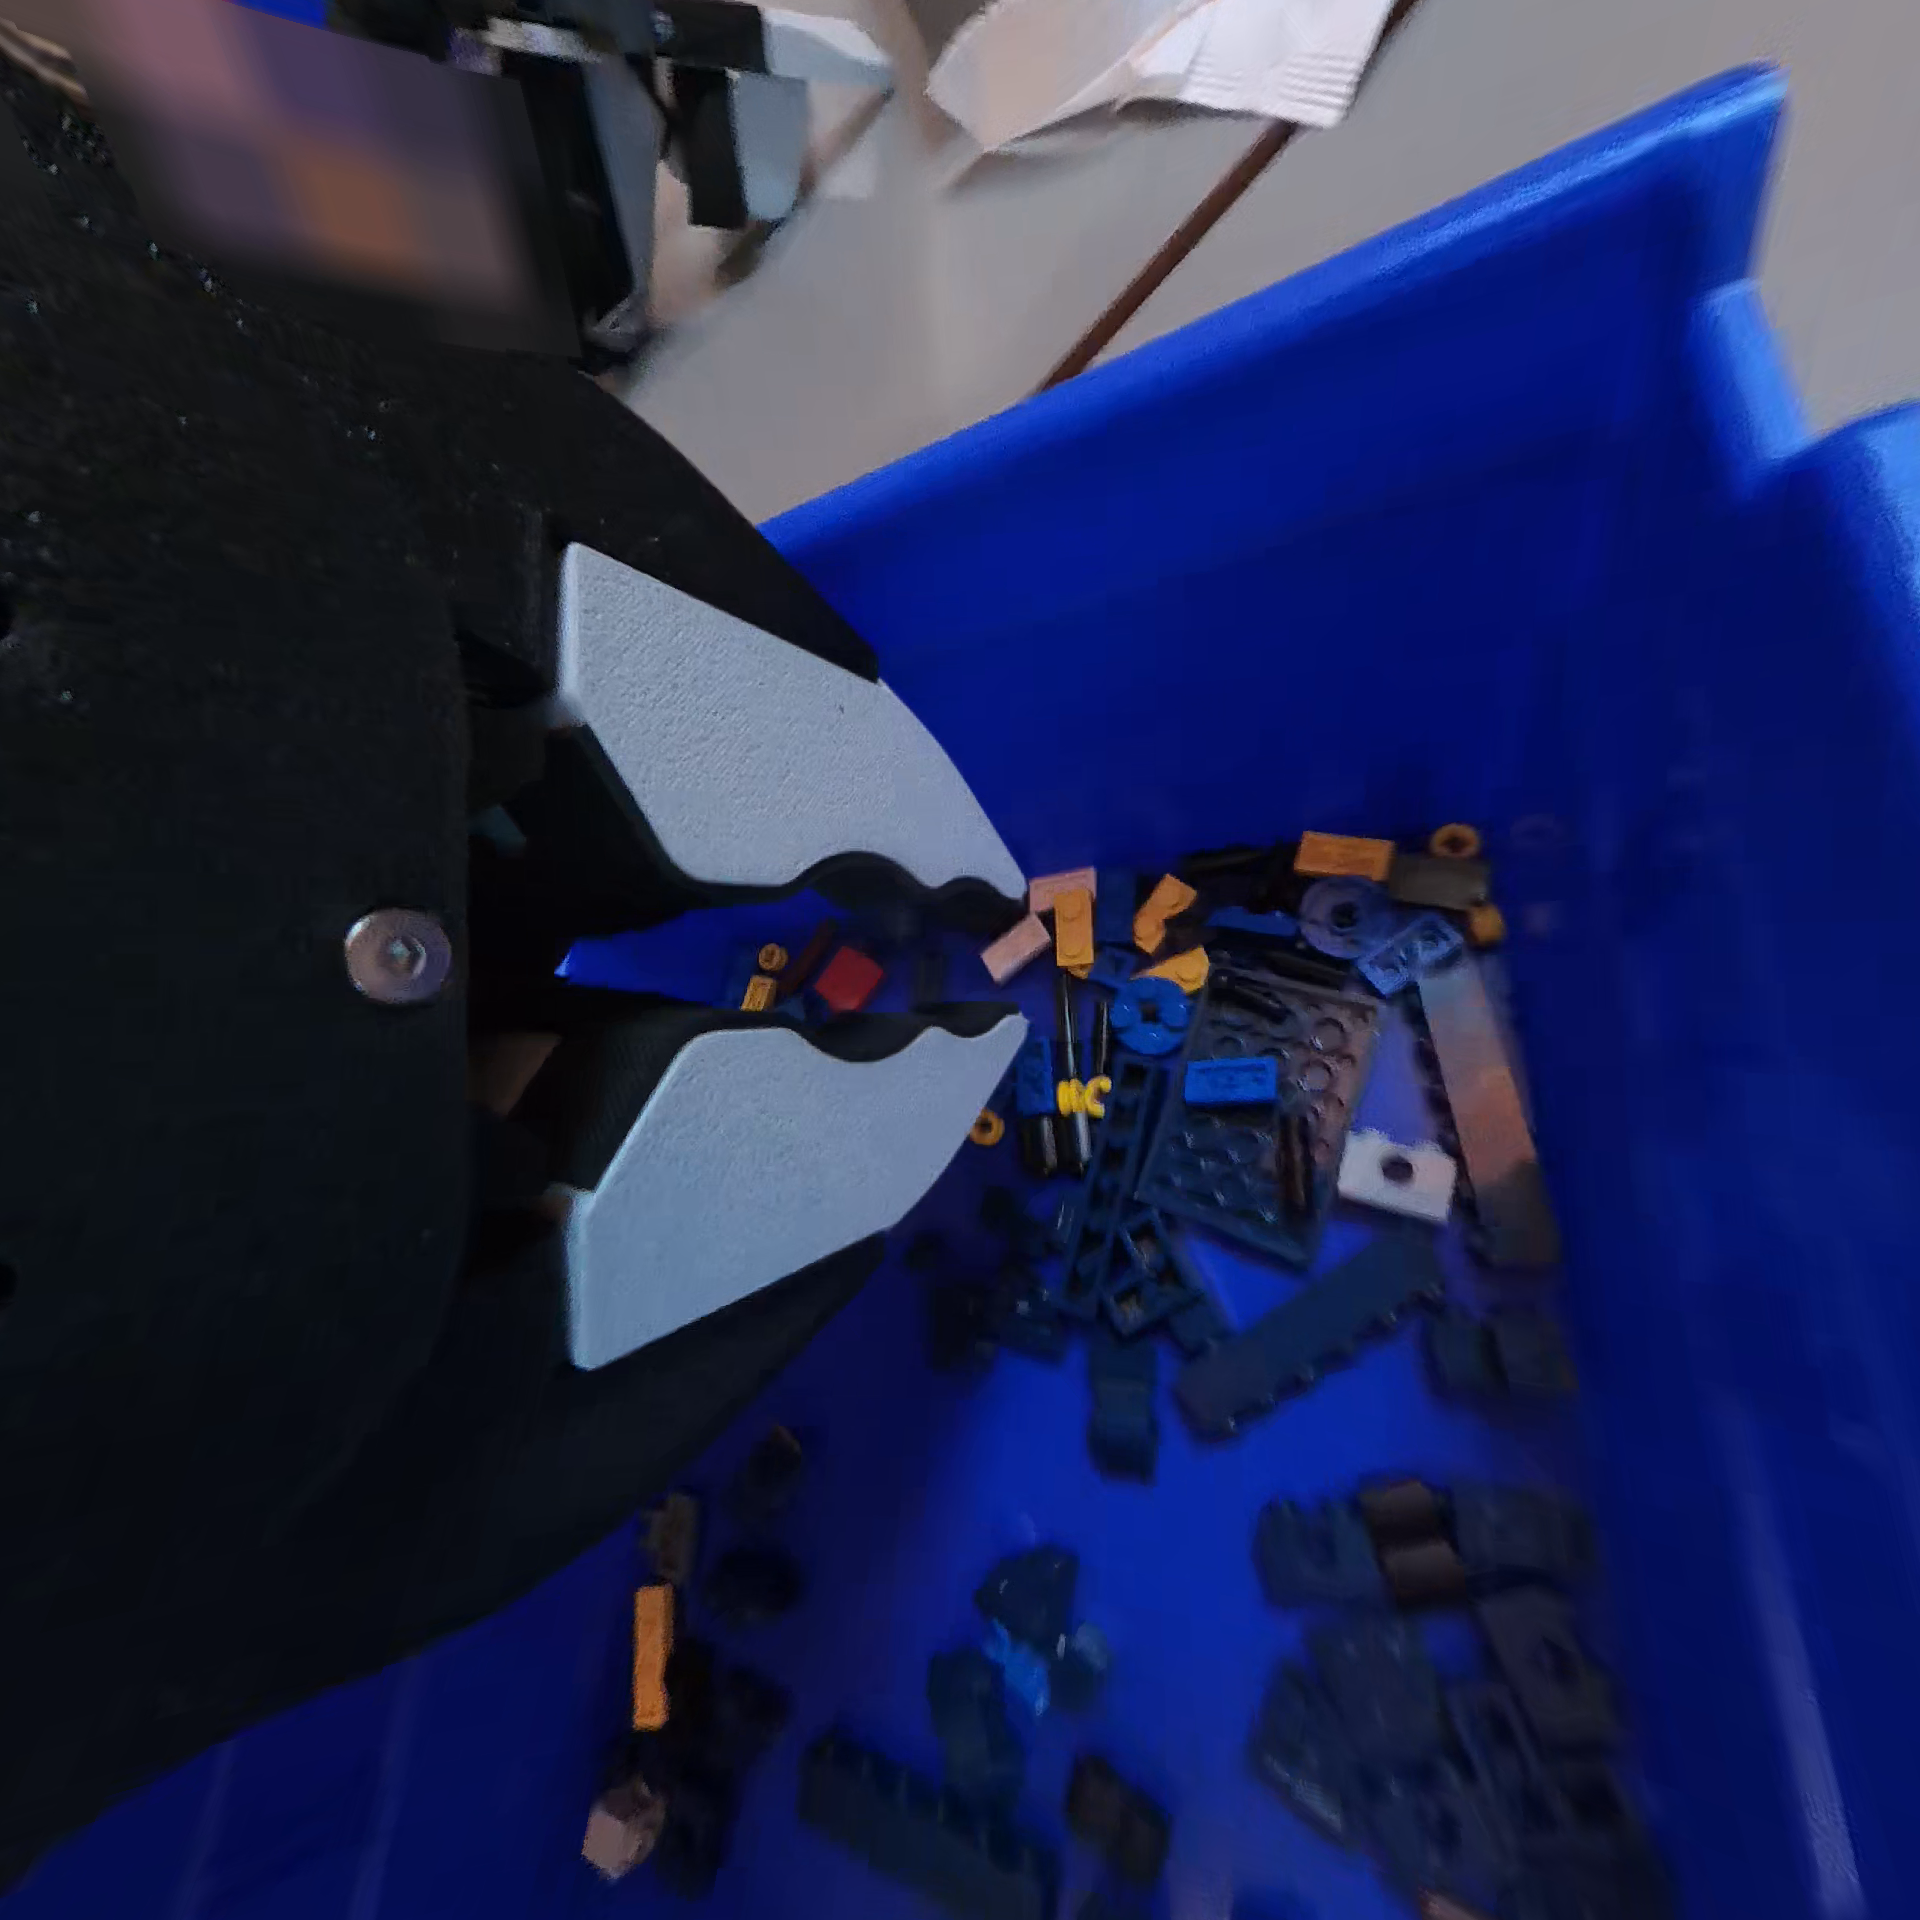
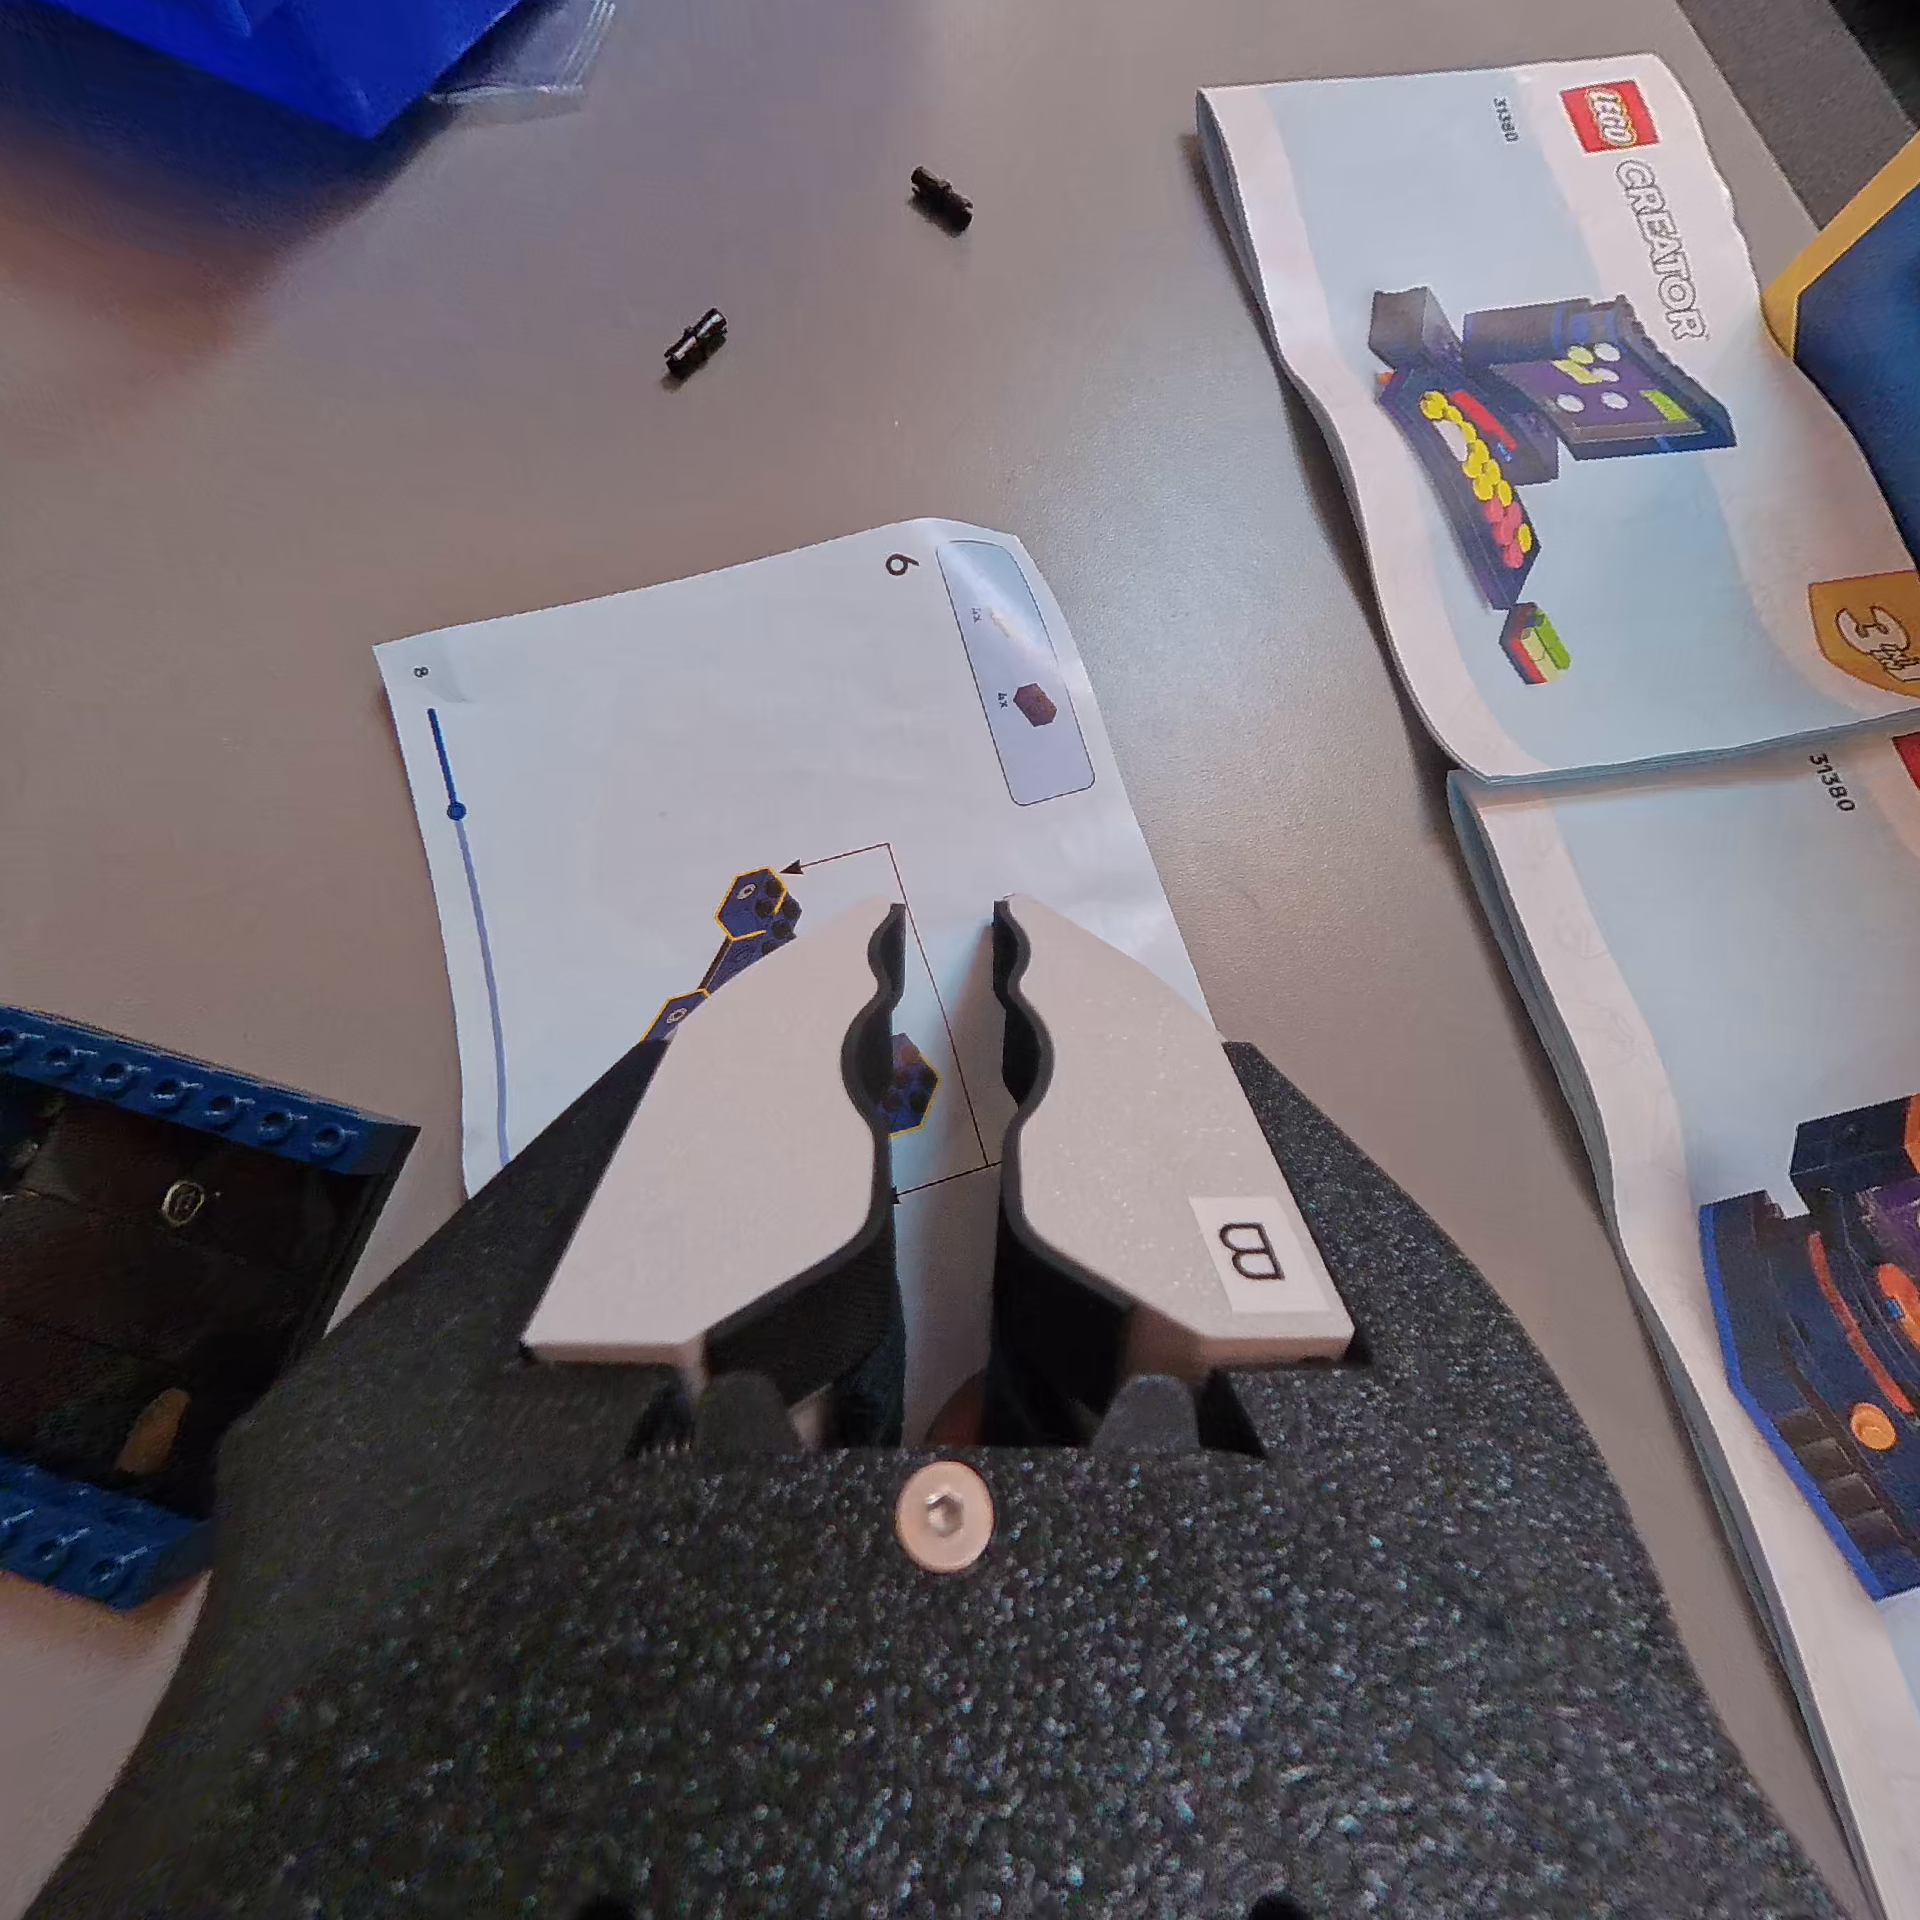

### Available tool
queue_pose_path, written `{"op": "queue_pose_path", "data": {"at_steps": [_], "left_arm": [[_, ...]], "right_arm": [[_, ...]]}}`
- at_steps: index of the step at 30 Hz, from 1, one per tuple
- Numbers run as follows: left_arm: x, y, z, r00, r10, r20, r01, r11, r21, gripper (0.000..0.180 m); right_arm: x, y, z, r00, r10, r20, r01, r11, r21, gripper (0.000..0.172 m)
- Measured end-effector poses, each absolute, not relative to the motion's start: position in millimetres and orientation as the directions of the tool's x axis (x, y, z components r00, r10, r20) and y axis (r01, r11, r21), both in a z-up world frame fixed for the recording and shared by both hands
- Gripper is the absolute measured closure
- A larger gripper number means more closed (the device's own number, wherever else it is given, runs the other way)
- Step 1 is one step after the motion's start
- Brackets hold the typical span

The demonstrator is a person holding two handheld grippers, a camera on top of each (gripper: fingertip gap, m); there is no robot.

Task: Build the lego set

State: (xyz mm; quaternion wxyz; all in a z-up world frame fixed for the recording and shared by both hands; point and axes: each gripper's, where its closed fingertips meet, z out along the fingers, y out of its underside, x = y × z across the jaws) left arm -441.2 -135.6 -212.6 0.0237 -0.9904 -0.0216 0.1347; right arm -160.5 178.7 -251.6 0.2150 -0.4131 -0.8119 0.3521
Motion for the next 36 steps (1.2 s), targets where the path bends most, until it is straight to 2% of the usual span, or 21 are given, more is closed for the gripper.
{"op": "queue_pose_path", "data": {"at_steps": [3, 8, 12, 20, 23, 36], "left_arm": [[-446.6, -140.5, -224.5, 0.951, 0.023, -0.309, 0.029, -0.999, 0.015, 0.166], [-439.0, -134.8, -238.9, 0.959, -0.026, -0.283, -0.016, -0.999, 0.035, 0.166], [-441.2, -131.4, -239.4, 0.963, -0.001, -0.271, -0.003, -1.000, -0.004, 0.167], [-432.0, -133.3, -240.3, 0.970, -0.034, -0.242, -0.035, -0.999, 0.003, 0.167], [-422.5, -133.8, -245.1, 0.983, -0.025, -0.183, -0.027, -1.000, -0.009, 0.160], [-426.2, -135.4, -244.2, 0.974, -0.025, -0.224, -0.032, -0.999, -0.024, 0.159]], "right_arm": [[-160.5, 178.6, -251.6, -0.566, 0.822, 0.058, 0.520, 0.410, -0.749, 0.156], [-160.5, 178.7, -251.7, -0.566, 0.822, 0.057, 0.520, 0.410, -0.749, 0.156], [-160.5, 178.7, -251.6, -0.566, 0.822, 0.057, 0.520, 0.410, -0.749, 0.156], [-160.5, 178.7, -251.6, -0.566, 0.822, 0.058, 0.519, 0.411, -0.749, 0.156], [-160.5, 178.7, -251.6, -0.566, 0.822, 0.059, 0.519, 0.411, -0.749, 0.156], [-159.8, 177.9, -251.6, -0.573, 0.817, 0.058, 0.516, 0.415, -0.749, 0.156]]}}
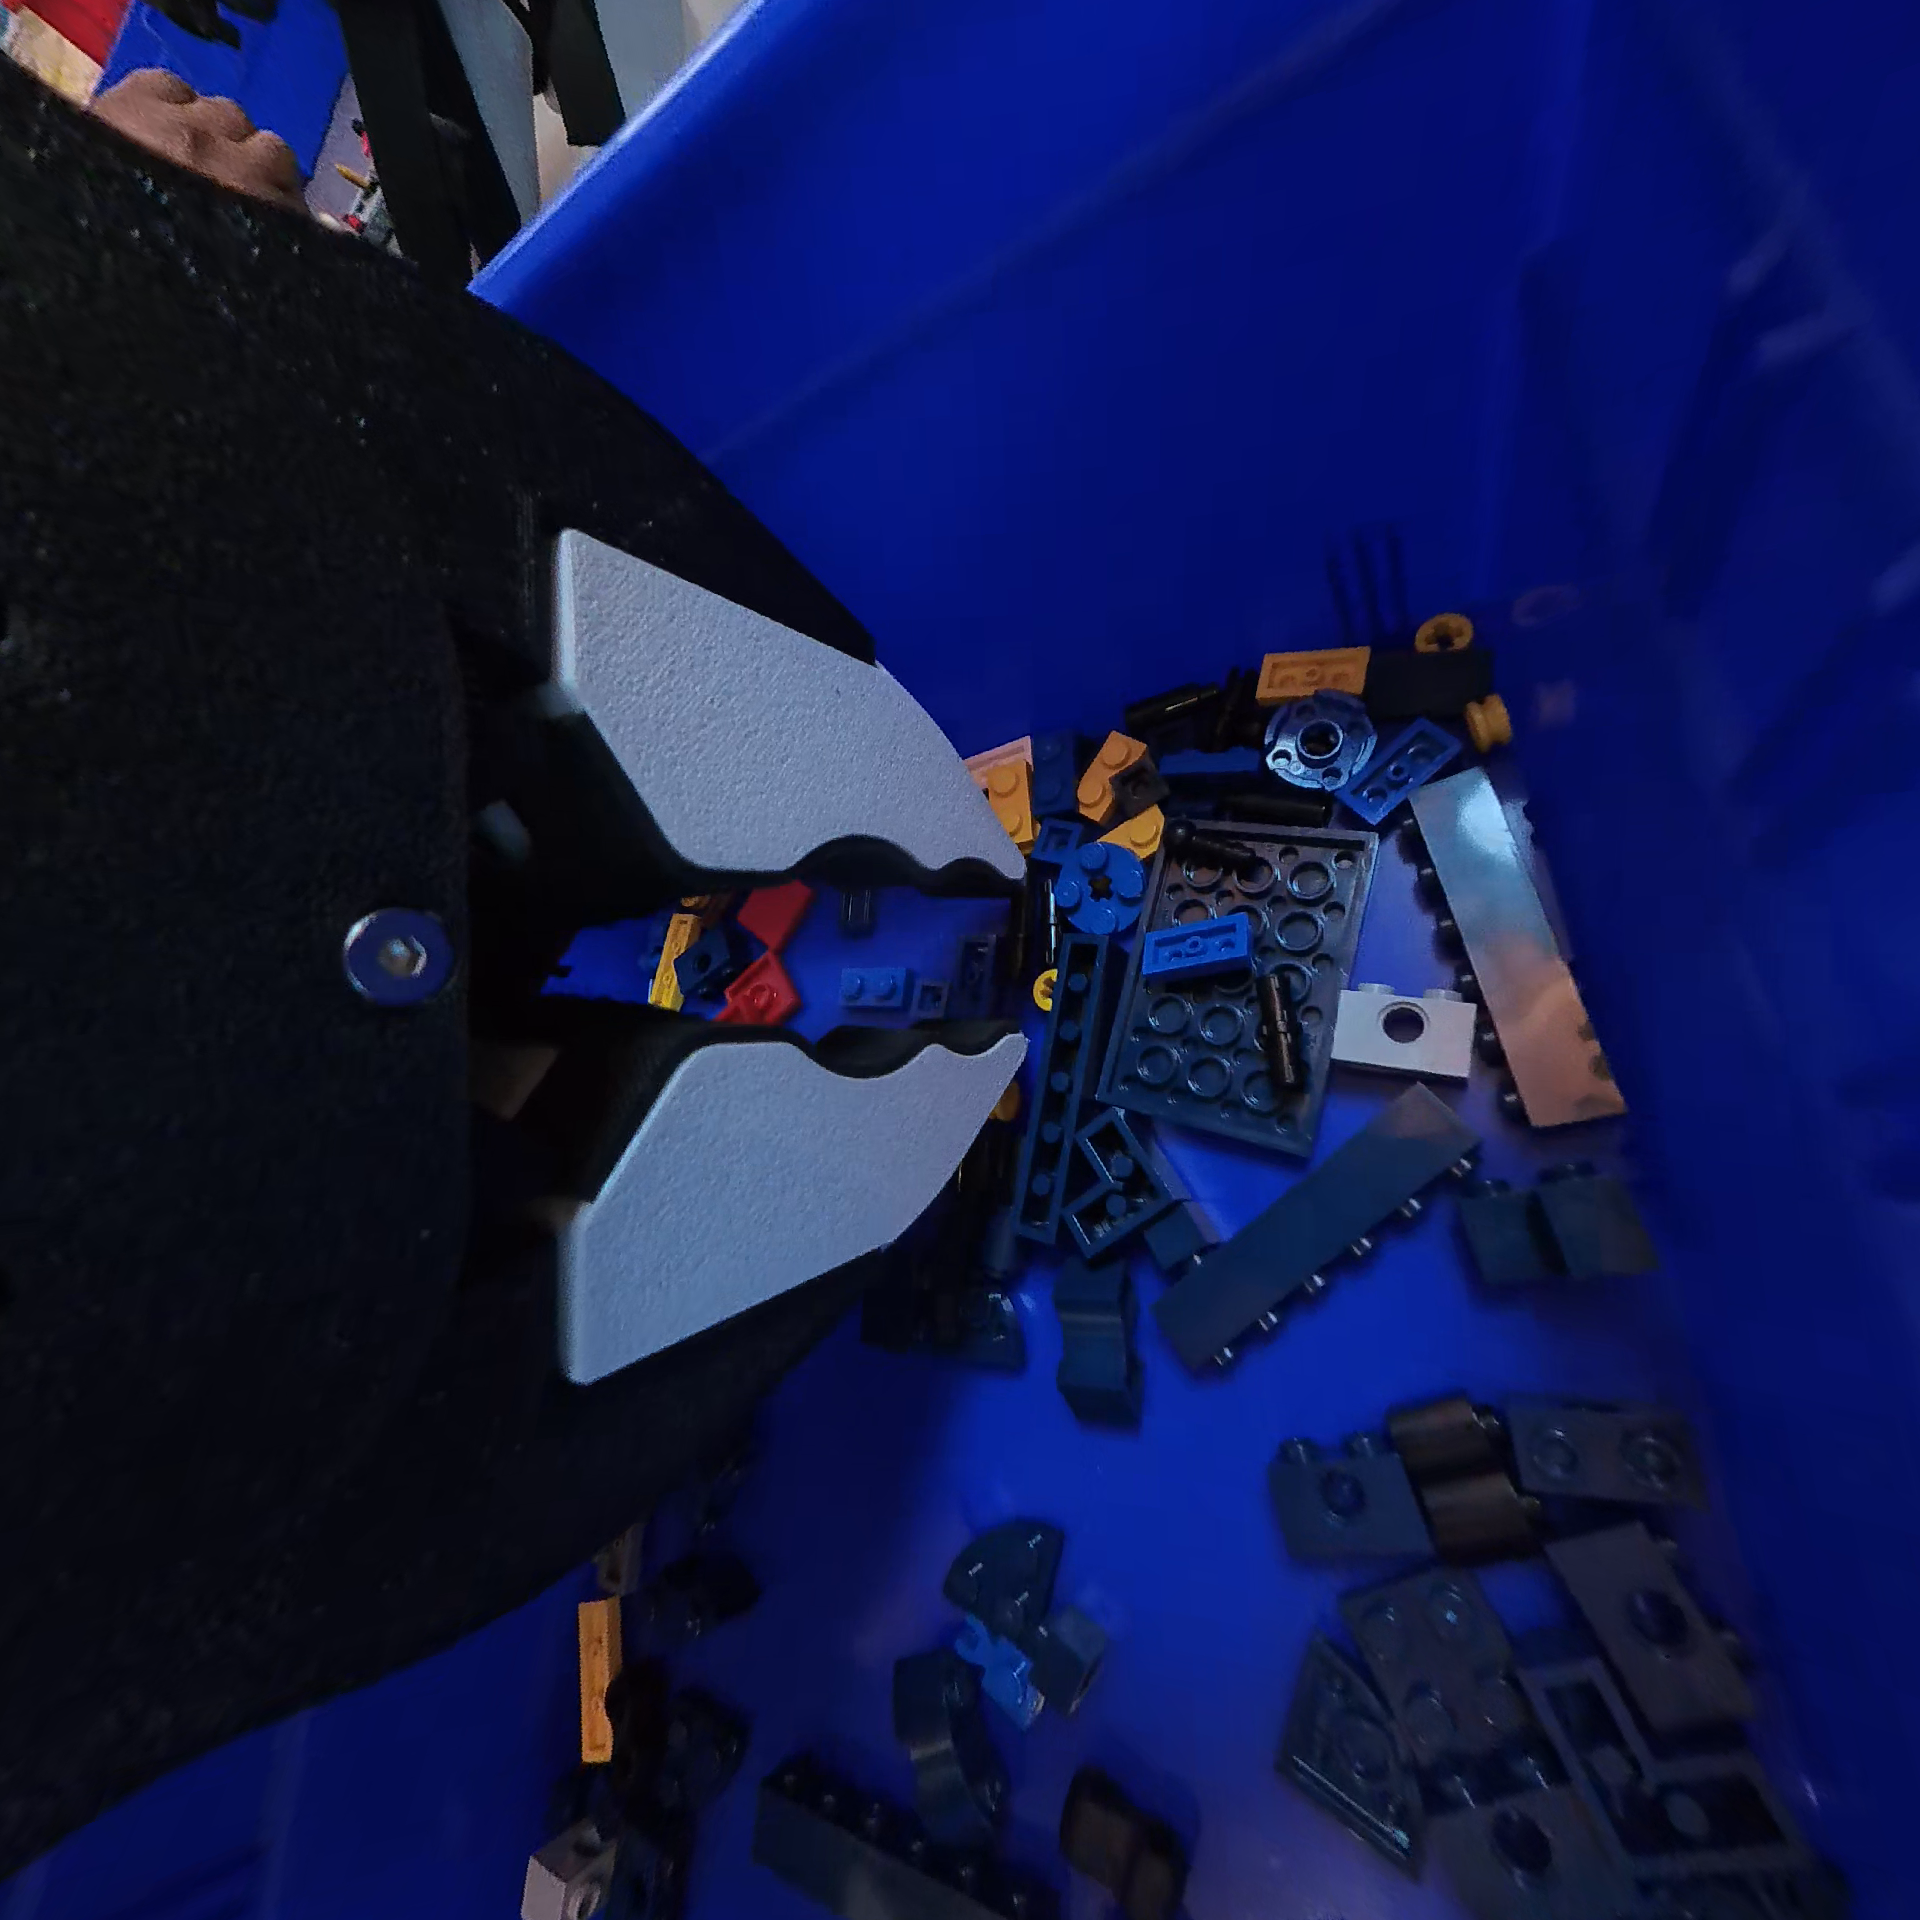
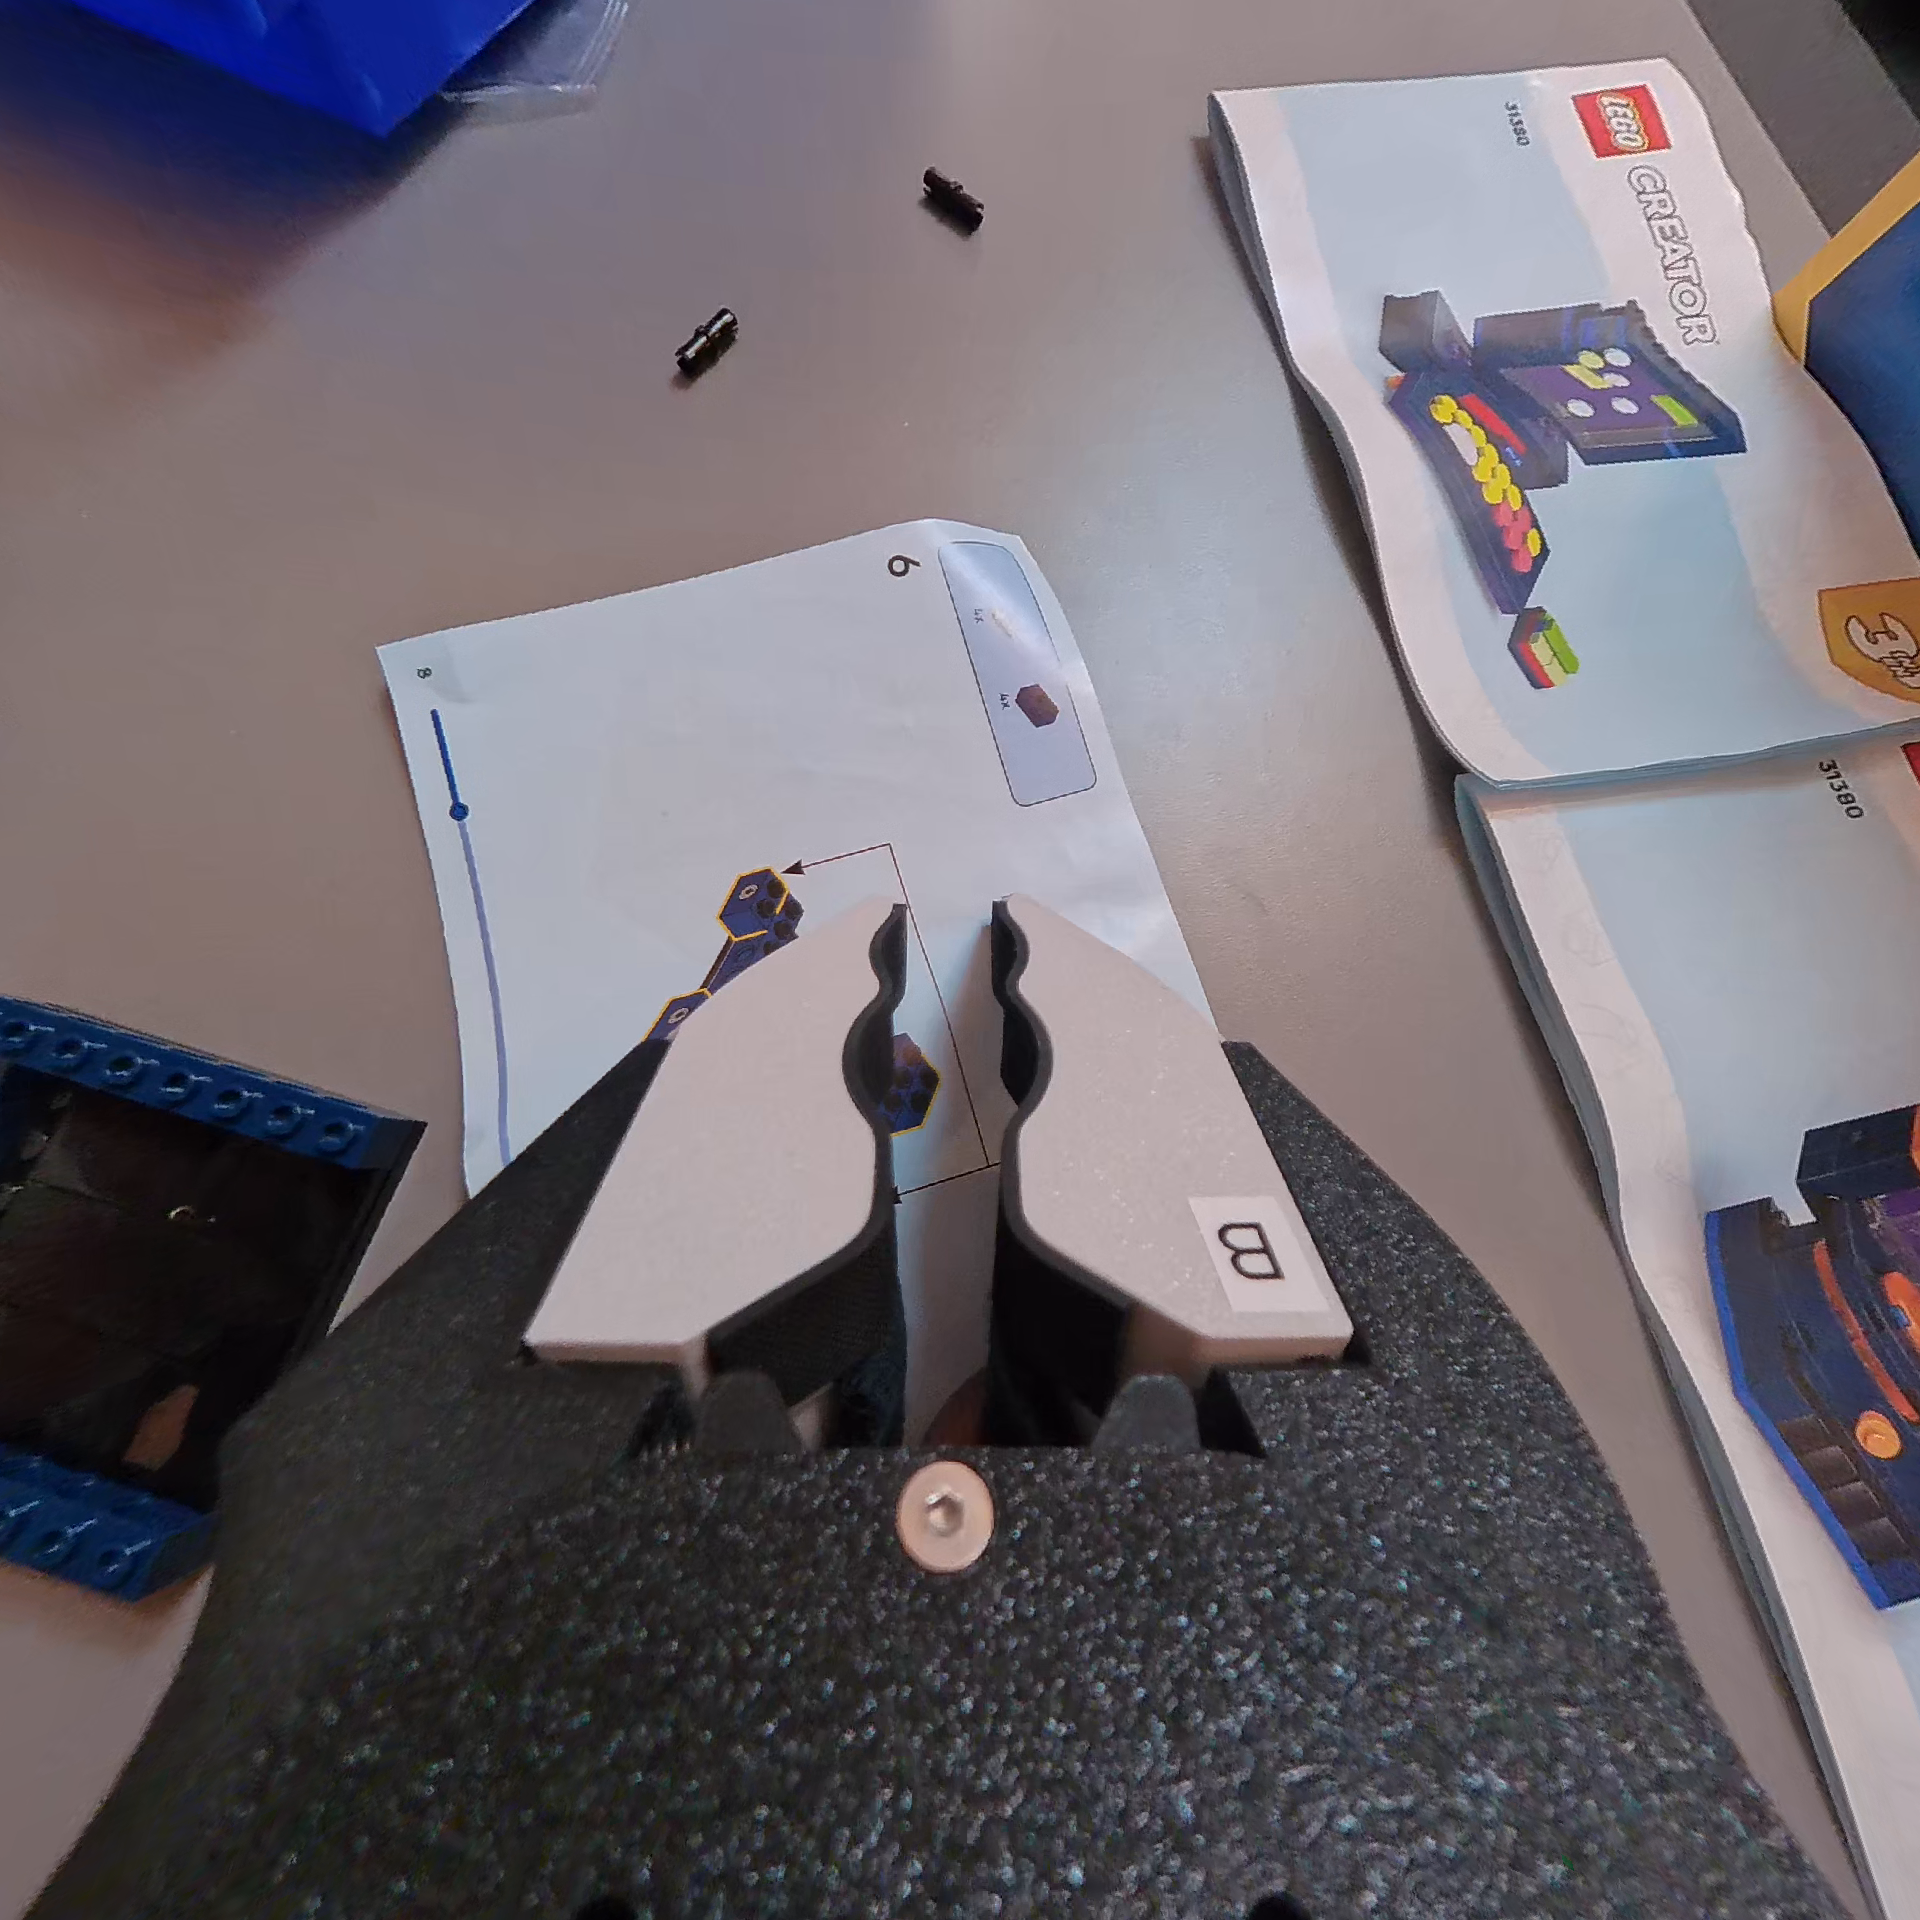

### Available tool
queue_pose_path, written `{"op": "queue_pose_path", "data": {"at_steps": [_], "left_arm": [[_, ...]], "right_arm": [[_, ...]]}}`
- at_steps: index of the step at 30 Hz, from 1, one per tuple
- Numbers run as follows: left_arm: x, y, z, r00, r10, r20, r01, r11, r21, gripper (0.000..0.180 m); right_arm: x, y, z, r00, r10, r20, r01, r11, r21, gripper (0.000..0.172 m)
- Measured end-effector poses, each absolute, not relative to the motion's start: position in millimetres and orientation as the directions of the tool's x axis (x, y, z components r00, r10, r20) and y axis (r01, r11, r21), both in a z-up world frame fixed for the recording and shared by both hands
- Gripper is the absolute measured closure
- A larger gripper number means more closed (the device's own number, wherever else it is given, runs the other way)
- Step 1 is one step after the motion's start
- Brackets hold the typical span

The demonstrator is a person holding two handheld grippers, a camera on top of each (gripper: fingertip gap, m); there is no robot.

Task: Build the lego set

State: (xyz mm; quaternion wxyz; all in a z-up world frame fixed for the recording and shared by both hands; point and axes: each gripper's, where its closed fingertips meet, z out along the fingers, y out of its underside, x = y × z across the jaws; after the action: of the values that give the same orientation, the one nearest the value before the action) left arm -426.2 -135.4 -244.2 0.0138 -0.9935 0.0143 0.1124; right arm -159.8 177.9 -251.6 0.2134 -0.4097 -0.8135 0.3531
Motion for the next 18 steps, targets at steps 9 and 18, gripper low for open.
{"op": "queue_pose_path", "data": {"at_steps": [9, 18], "left_arm": [[-428.0, -135.0, -244.0, 0.973, -0.027, -0.231, -0.034, -0.999, -0.026, 0.158], [-434.3, -128.5, -223.9, 0.976, 0.048, -0.212, 0.011, -0.985, -0.174, 0.155]], "right_arm": [[-159.8, 177.8, -251.7, -0.573, 0.817, 0.057, 0.516, 0.415, -0.749, 0.156], [-159.8, 177.9, -251.7, -0.573, 0.817, 0.057, 0.516, 0.414, -0.749, 0.156]]}}
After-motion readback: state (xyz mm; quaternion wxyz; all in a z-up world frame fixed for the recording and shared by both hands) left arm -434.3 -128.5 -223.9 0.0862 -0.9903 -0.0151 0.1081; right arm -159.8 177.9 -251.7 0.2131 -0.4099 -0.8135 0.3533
